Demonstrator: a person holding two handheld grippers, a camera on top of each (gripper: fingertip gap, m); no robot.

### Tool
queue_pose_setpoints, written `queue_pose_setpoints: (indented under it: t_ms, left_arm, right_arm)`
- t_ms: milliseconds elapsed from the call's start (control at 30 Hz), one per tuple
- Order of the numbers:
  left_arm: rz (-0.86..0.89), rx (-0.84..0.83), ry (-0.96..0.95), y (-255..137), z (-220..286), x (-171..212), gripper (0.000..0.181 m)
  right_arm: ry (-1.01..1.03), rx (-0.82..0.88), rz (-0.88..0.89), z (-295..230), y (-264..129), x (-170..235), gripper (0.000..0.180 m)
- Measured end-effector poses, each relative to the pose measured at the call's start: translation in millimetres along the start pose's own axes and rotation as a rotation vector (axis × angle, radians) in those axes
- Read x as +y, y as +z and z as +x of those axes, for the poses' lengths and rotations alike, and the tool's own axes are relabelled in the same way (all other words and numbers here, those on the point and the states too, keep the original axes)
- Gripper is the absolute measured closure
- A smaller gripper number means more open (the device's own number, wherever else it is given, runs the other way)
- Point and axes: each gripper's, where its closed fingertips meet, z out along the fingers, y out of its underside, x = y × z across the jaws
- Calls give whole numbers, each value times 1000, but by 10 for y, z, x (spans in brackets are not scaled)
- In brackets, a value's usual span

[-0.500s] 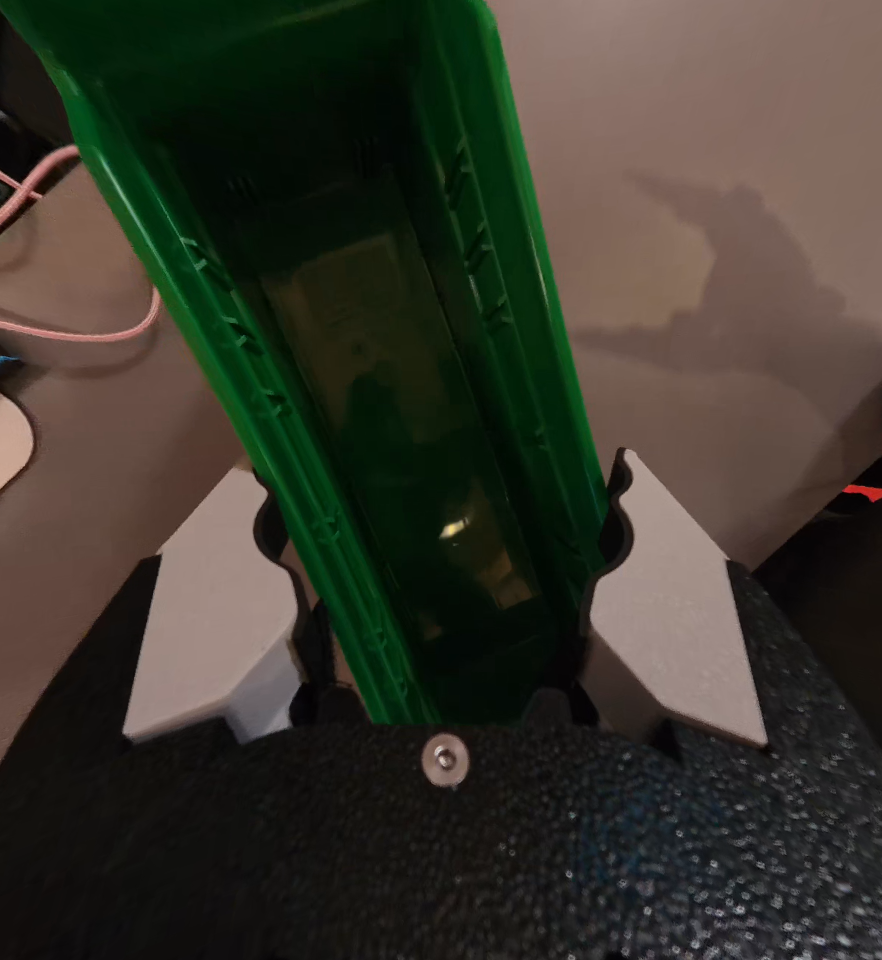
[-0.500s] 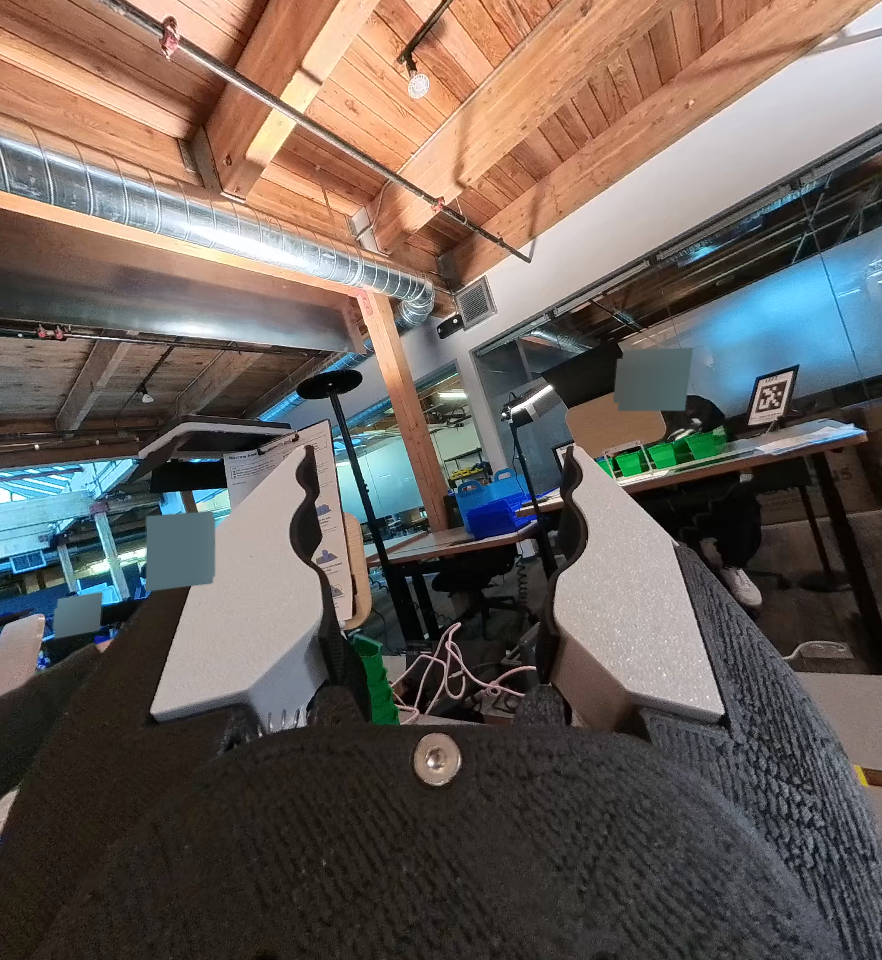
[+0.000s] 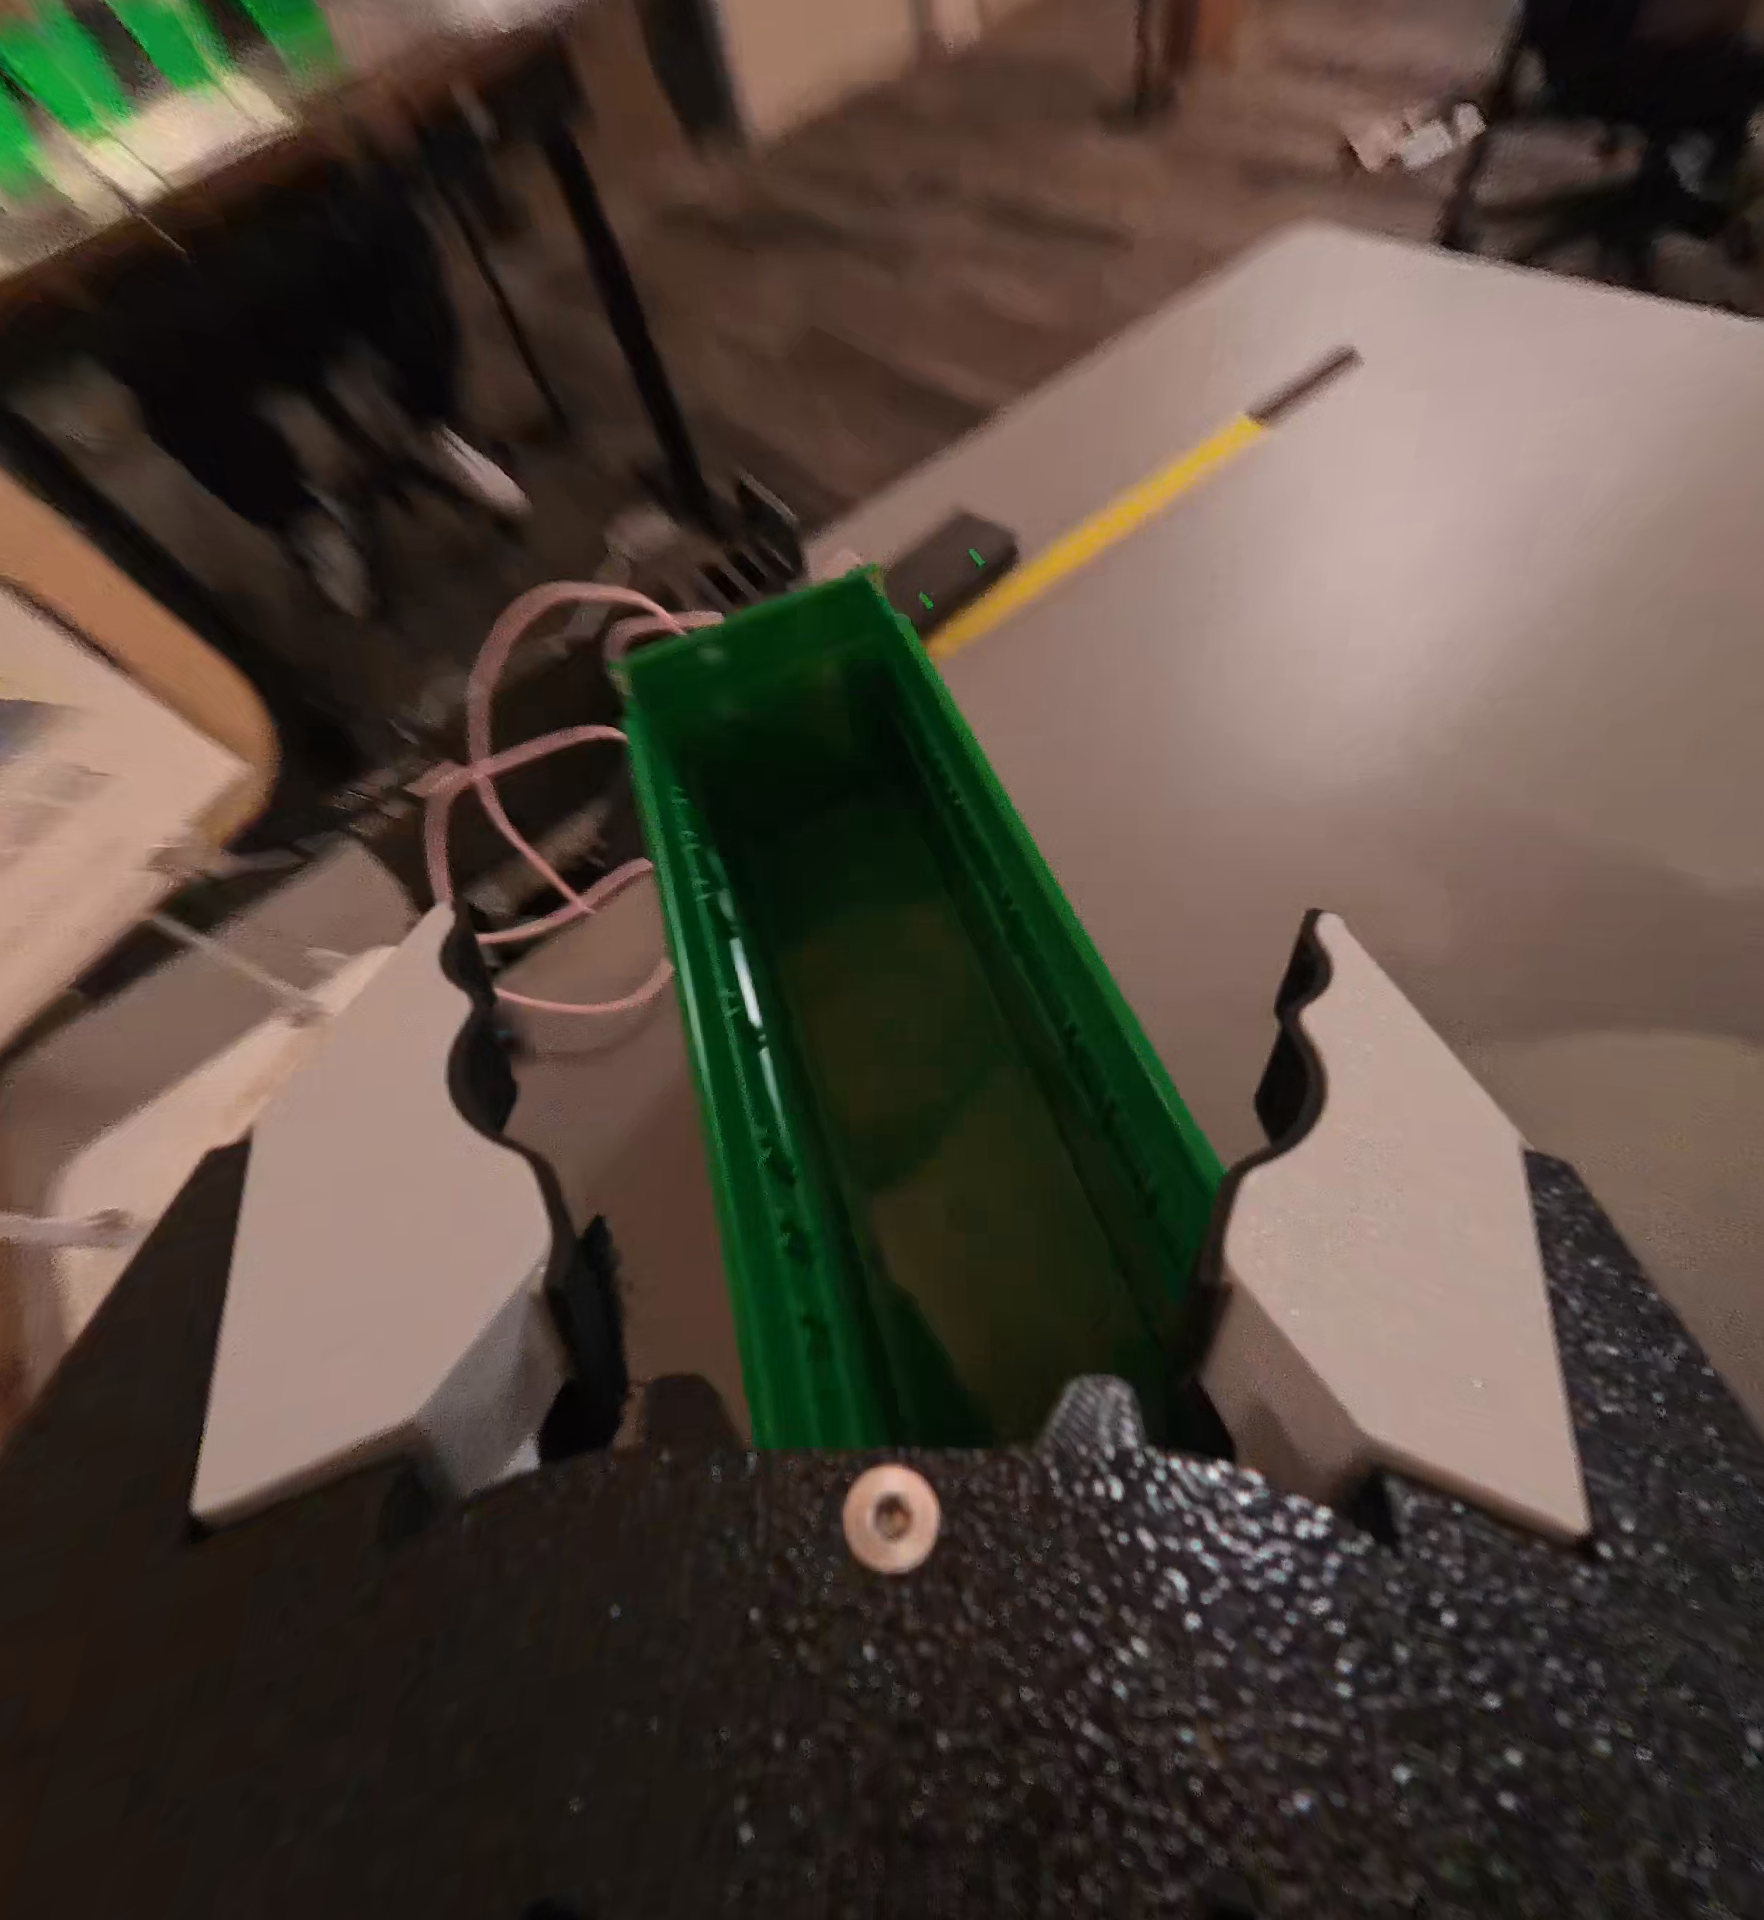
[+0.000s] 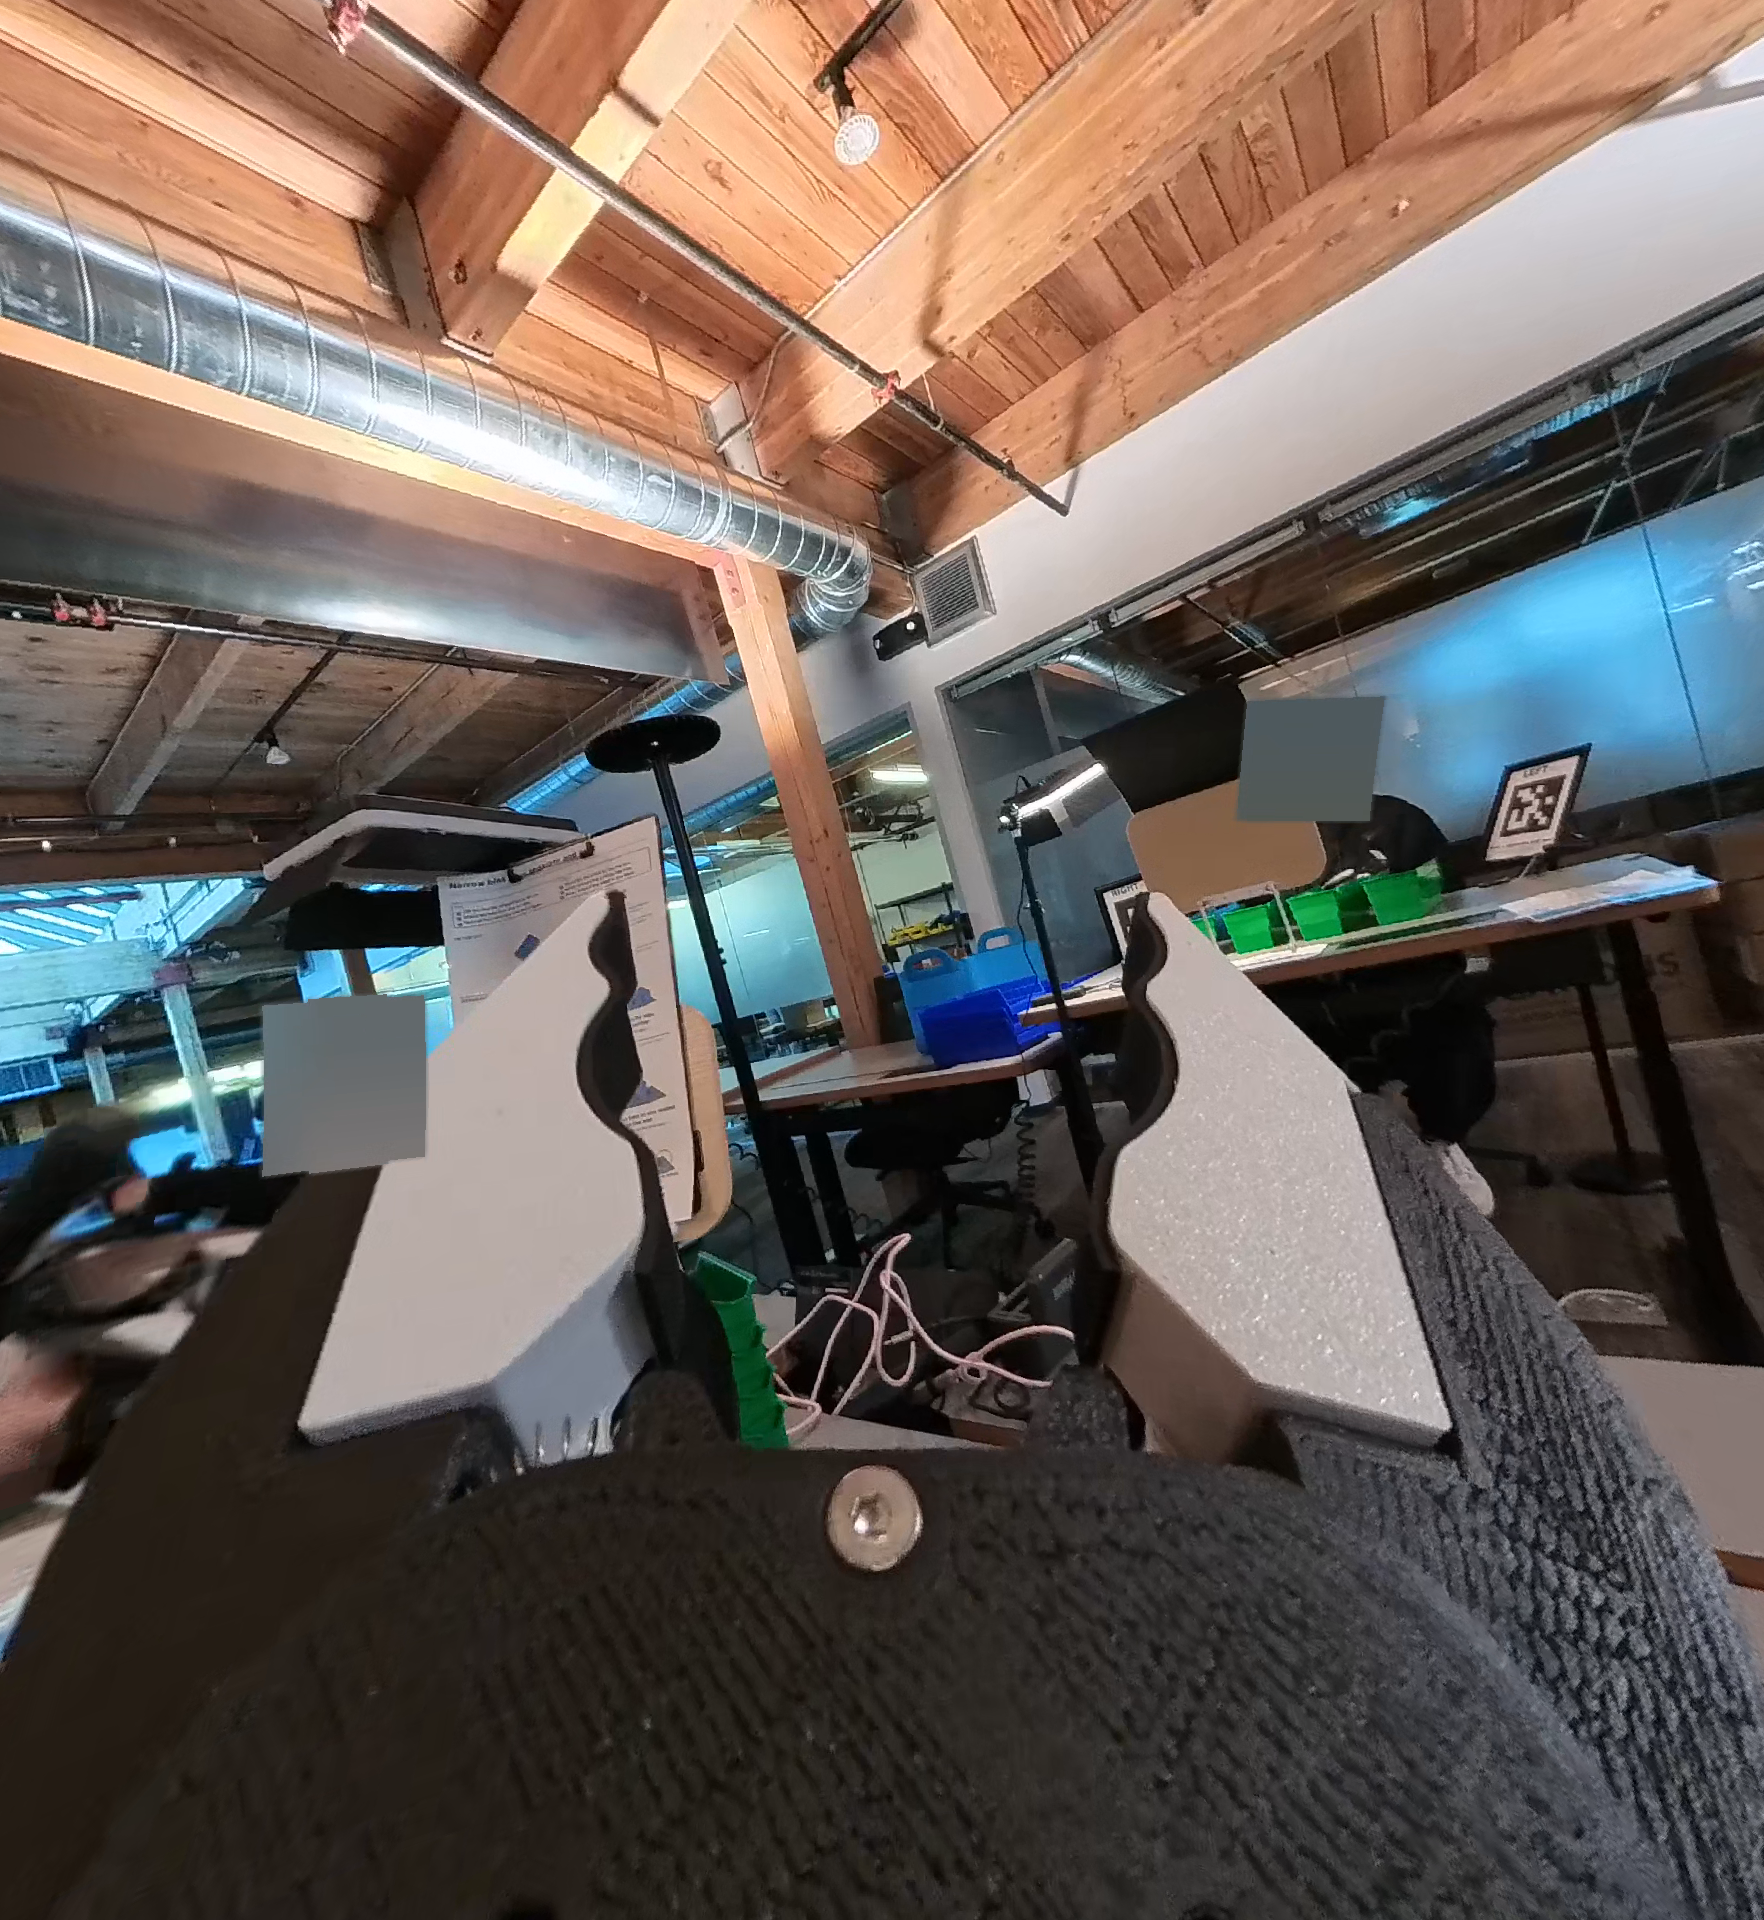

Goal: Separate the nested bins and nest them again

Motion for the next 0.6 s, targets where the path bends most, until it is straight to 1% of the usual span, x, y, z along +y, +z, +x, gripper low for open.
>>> queue_pose_setpoints:
  t_ms: [33, 100, 167, 200, 233, 267, 367, 467, 500, 567, 600]
  left_arm:
    - [71, -52, 7, -159, 16, 30, 36]
    - [193, -134, -65, -417, -6, 187, 33]
    - [237, -241, -149, -548, -163, 539, 29]
    - [229, -244, -198, -533, -191, 762, 27]
    - [225, -202, -269, -476, -174, 965, 22]
    - [239, -145, -341, -414, -147, 1121, 21]
    - [324, 21, -501, -250, -91, 1382, 22]
    - [399, 201, -594, -142, 40, 1438, 23]
    - [400, 248, -610, -111, 95, 1454, 23]
    - [374, 341, -581, -71, 280, 1483, 25]
    - [374, 388, -560, -78, 391, 1470, 29]
  right_arm:
    - [-4, -1, -3, -14, 8, 7, 86]
    - [-15, 0, -12, -41, 26, 30, 86]
    - [-29, 4, -21, -68, 42, 51, 86]
    - [-38, 7, -24, -82, 49, 59, 86]
    - [-46, 10, -27, -94, 56, 66, 86]
    - [-53, 12, -30, -109, 63, 76, 86]
    - [-73, 13, -51, -163, 95, 128, 86]
    - [-112, 22, -82, -232, 143, 207, 85]
    - [-123, 28, -94, -261, 160, 237, 84]
    - [-149, 26, -122, -371, 188, 305, 83]
    - [-160, 16, -132, -454, 204, 339, 83]
